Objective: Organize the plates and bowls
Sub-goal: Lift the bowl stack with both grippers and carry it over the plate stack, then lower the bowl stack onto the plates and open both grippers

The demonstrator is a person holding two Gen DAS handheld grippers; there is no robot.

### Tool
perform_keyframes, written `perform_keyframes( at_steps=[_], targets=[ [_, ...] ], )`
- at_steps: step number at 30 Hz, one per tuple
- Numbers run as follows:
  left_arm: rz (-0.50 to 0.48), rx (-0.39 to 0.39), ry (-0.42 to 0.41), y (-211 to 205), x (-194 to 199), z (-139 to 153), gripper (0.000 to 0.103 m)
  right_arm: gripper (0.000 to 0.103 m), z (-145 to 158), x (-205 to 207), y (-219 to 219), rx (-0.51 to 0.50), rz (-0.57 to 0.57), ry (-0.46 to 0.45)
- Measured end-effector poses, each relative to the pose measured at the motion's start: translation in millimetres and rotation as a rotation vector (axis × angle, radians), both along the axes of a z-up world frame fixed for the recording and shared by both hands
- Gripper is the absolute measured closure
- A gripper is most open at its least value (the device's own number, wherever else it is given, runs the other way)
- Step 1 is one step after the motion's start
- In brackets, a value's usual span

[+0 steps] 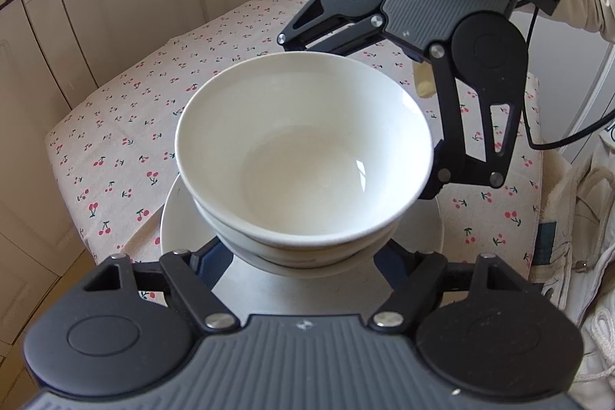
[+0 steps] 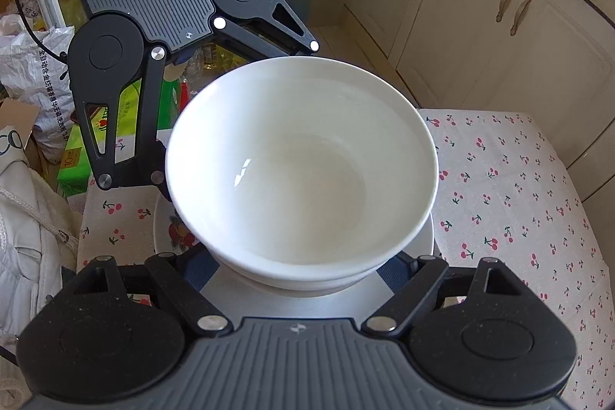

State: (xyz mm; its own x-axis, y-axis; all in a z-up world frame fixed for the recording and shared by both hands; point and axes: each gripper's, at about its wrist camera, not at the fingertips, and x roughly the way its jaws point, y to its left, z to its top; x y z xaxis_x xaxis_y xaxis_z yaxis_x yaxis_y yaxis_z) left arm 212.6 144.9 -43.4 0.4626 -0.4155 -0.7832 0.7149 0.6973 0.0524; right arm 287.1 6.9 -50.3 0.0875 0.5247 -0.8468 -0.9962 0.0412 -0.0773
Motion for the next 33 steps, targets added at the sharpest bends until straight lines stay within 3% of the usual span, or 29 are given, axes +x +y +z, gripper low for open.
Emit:
perform_keyframes(
  at_steps=[13, 16, 20, 26, 31, 33],
  targets=[
    [0.016, -0.013, -0.026, 1.7, -2.9, -2.5, 0.023, 0.012, -2.2, 8.6, -1.2, 0.007, -0.026, 0.028],
    [0.030, -0.019, -0.045, 1.4, -7.3, -1.6, 0.016, 0.001, 0.4, 6.3, -2.4, 0.029, -0.038, 0.020],
    [0.064, -0.010, -0.073, 0.9, -16.5, -0.5, 0.010, 0.000, 7.7, 1.9, -7.0, 0.051, -0.070, 0.004],
    [0.137, 0.014, -0.158, -7.3, -42.7, 6.4, 0.004, 0.000, 10.3, -13.6, -20.6, 0.014, -0.208, -0.061],
    [0.251, 0.018, -0.325, -19.9, -78.5, 14.0, 0.001, 0.000, 19.7, -39.2, -42.0, 0.037, -0.363, -0.115],
    [0.315, -0.027, -0.306, -22.4, -86.3, 16.2, 0.001, 0.000, 25.3, -49.8, -51.7, 0.057, -0.447, -0.120]
  ],
)
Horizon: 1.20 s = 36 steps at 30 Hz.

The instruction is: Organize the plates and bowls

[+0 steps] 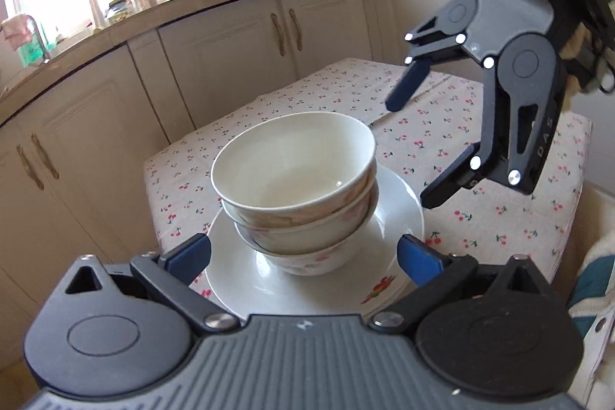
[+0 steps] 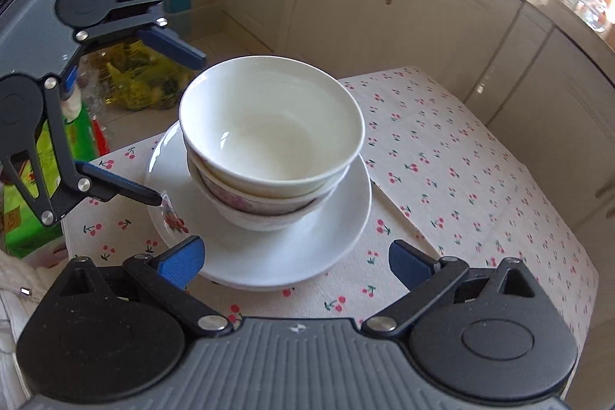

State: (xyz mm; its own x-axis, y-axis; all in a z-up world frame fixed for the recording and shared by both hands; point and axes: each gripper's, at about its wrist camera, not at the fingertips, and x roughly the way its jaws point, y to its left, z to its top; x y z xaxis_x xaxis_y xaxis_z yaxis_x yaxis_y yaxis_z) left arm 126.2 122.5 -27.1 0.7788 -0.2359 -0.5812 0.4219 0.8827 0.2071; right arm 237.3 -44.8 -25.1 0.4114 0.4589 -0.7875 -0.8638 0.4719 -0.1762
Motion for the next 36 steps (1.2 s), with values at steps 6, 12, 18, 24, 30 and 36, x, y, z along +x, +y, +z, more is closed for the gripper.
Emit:
perform_keyframes(
  at_steps=[6, 12, 18, 24, 30, 36],
  targets=[
    [0.280, -0.108, -0.006, -16.7, -29.0, 6.3, 0.001, 0.000, 1.2, -26.1, -29.7, 0.062, -0.342, -0.025],
    [0.453, -0.247, -0.007, -34.0, -64.3, 22.3, 0.001, 0.000, -4.4, -61.2, -48.7, 0.098, -0.569, -0.045],
    [0.487, -0.213, -0.049, -58.8, -92.7, 35.3, 0.001, 0.000, 7.7, -103.8, -64.8, 0.154, -0.634, -0.081],
    [0.489, -0.246, -0.098, -68.9, -111.4, 47.5, 0.001, 0.000, 23.8, -135.5, -70.9, 0.191, -0.645, -0.141],
    [0.506, -0.280, -0.110, -69.7, -121.1, 51.0, 0.001, 0.000, 34.5, -151.6, -73.0, 0.219, -0.648, -0.192],
    [0.505, -0.308, -0.118, -68.8, -124.2, 51.8, 0.001, 0.000, 36.6, -156.4, -74.9, 0.244, -0.663, -0.206]
  ],
)
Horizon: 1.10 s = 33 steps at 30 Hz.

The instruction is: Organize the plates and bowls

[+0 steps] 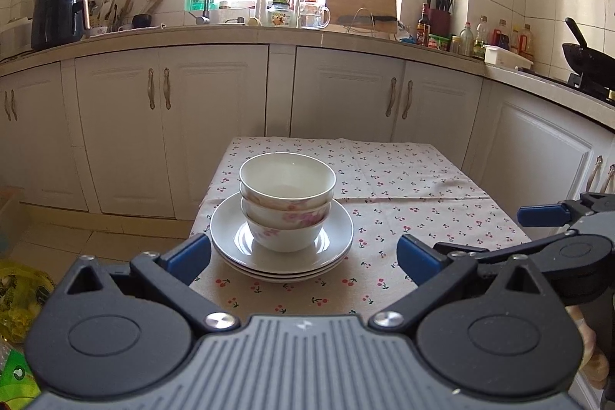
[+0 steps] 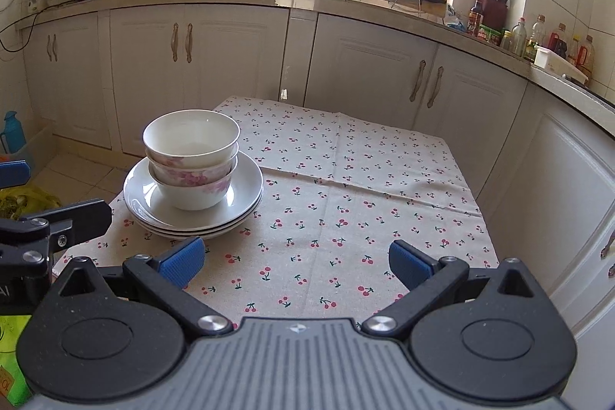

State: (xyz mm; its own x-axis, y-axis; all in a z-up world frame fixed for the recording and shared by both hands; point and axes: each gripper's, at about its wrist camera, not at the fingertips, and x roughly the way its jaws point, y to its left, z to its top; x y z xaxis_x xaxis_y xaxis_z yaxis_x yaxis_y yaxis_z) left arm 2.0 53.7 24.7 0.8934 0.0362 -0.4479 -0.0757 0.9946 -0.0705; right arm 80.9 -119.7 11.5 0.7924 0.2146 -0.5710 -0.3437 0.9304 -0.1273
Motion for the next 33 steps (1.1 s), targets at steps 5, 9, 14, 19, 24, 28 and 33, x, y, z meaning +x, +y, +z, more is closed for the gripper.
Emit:
perform_keyframes(
  at_steps=[5, 9, 14, 19, 24, 28, 33],
  targets=[
    [-0.005, -0.004, -0.020, -1.7, -3.0, 1.0, 0.001, 0.000, 3.3, -4.8, -2.1, 0.012, -0.010, -0.038],
    [-0.004, -0.003, -0.024, -3.3, -3.9, 1.1, 0.001, 0.000, 4.6, -7.3, -2.6, 0.014, -0.016, -0.053],
    [-0.004, -0.002, -0.029, -3.9, -5.3, 1.4, 0.001, 0.000, 5.5, -8.9, -3.1, 0.016, -0.017, -0.059],
    [-0.005, -0.004, -0.032, -4.0, -6.9, 1.7, 0.001, 0.000, 5.8, -10.7, -2.6, 0.015, -0.020, -0.066],
    [-0.004, -0.005, -0.034, -3.9, -7.8, 2.6, 0.001, 0.000, 6.5, -12.2, -2.2, 0.015, -0.019, -0.072],
    [-0.003, -0.005, -0.035, -3.9, -8.1, 2.9, 0.001, 0.000, 7.7, -13.3, -2.6, 0.016, -0.021, -0.075],
    [-0.003, -0.007, -0.033, -3.8, -8.1, 3.4, 0.001, 0.000, 7.8, -13.1, -2.8, 0.015, -0.022, -0.076]
  ],
)
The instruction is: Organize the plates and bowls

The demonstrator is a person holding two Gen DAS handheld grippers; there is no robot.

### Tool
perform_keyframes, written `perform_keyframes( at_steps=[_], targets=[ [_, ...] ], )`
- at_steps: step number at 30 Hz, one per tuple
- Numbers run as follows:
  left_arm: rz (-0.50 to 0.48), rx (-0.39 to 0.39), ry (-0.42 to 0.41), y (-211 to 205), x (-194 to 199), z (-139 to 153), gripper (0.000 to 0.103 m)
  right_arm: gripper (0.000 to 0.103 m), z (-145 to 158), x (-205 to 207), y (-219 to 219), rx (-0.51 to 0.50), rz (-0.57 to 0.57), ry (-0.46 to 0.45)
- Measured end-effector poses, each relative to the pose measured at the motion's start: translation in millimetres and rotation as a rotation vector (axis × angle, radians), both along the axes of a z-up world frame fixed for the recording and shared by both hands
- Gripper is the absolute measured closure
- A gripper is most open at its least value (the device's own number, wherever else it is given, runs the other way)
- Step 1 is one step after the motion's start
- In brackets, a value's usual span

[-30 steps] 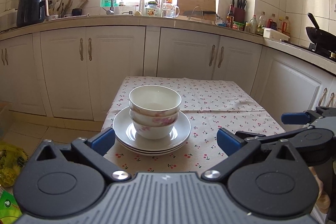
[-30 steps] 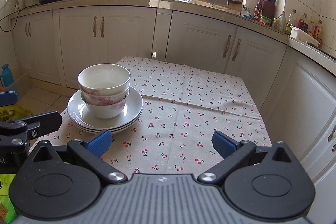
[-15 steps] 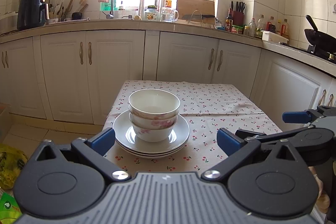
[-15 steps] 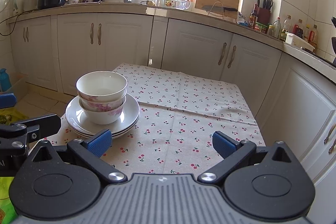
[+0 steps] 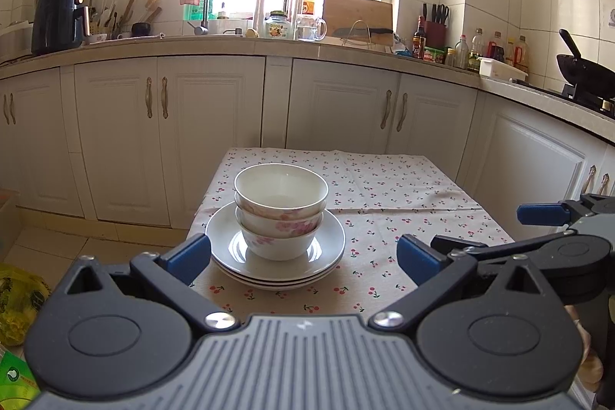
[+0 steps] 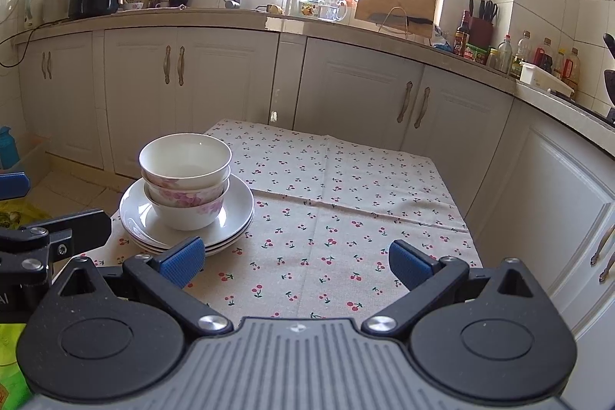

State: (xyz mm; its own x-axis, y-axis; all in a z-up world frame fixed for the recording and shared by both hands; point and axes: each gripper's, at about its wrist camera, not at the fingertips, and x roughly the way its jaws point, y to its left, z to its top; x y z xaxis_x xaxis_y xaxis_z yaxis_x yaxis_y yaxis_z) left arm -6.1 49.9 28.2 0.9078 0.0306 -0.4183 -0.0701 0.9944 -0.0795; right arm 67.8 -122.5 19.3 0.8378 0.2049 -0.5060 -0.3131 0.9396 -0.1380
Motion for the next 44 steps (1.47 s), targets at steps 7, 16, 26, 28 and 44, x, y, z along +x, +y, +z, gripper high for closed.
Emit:
perform_keyframes(
  at_steps=[7, 16, 26, 28, 44],
  targets=[
    [0.000, -0.001, 0.003, -0.5, 0.8, 0.3, 0.001, 0.000, 0.0, 0.4, 0.1, -0.002, -0.006, -0.001],
    [0.001, -0.002, 0.004, -1.1, 0.8, 0.1, 0.001, 0.000, 0.1, -0.5, 1.9, -0.007, -0.012, -0.007],
    [0.002, -0.005, 0.005, -1.4, 0.9, -0.3, 0.001, 0.000, 0.4, -0.3, 1.4, -0.010, -0.014, -0.012],
    [0.002, -0.006, 0.007, -1.6, 1.0, -0.2, 0.001, 0.000, 0.4, -0.3, 1.4, -0.010, -0.014, -0.011],
    [0.005, -0.007, 0.011, -3.6, 2.6, -1.2, 0.001, 0.000, -0.3, -0.1, 1.3, -0.017, -0.024, -0.018]
  ],
)
